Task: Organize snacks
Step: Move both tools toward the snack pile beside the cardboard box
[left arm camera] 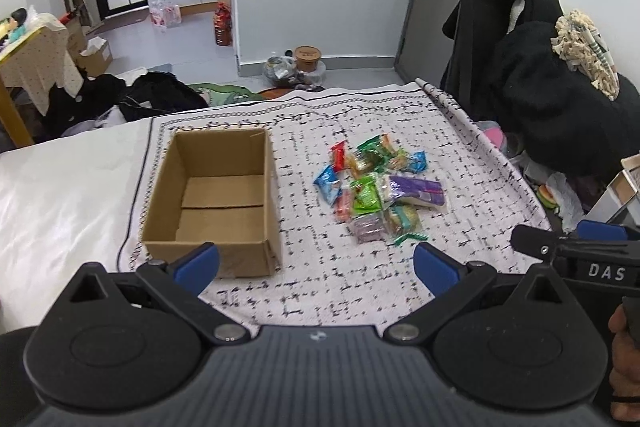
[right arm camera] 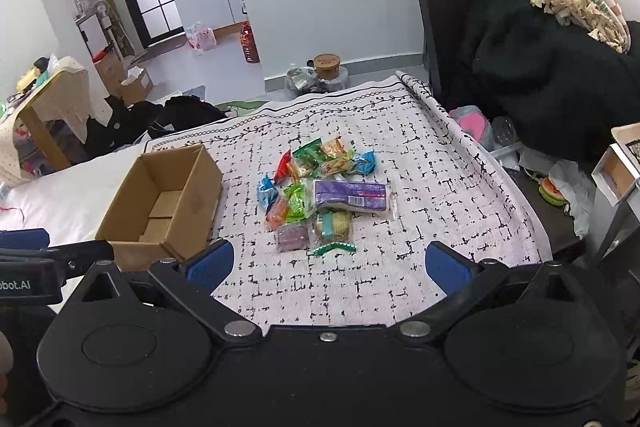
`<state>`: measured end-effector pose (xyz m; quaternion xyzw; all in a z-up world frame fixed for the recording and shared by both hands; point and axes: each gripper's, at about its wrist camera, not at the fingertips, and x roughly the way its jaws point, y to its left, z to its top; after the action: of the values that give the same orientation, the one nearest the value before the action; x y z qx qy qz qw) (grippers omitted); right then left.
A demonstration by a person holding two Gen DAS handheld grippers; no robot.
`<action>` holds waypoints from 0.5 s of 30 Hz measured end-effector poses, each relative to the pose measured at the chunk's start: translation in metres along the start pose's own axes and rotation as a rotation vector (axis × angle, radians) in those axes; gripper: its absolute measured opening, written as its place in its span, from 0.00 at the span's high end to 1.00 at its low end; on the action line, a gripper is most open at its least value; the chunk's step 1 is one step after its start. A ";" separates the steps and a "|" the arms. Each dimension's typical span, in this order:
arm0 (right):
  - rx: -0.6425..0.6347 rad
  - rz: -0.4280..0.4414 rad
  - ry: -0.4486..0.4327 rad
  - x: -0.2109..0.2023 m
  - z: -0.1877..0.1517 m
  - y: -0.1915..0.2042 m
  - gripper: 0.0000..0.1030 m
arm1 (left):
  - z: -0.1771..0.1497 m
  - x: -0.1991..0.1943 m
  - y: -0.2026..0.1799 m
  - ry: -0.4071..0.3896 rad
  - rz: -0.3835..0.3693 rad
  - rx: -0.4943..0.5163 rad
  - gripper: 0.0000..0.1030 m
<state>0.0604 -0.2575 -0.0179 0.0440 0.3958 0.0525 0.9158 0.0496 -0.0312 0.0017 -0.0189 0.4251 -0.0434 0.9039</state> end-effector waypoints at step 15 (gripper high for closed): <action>0.032 -0.022 0.130 0.055 0.012 -0.023 0.00 | 0.021 0.063 -0.004 0.064 -0.036 -0.046 0.00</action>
<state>0.1080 -0.2732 -0.0519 0.0510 0.4557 0.0389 0.8878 0.1053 -0.0414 -0.0334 -0.0458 0.4542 -0.0505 0.8883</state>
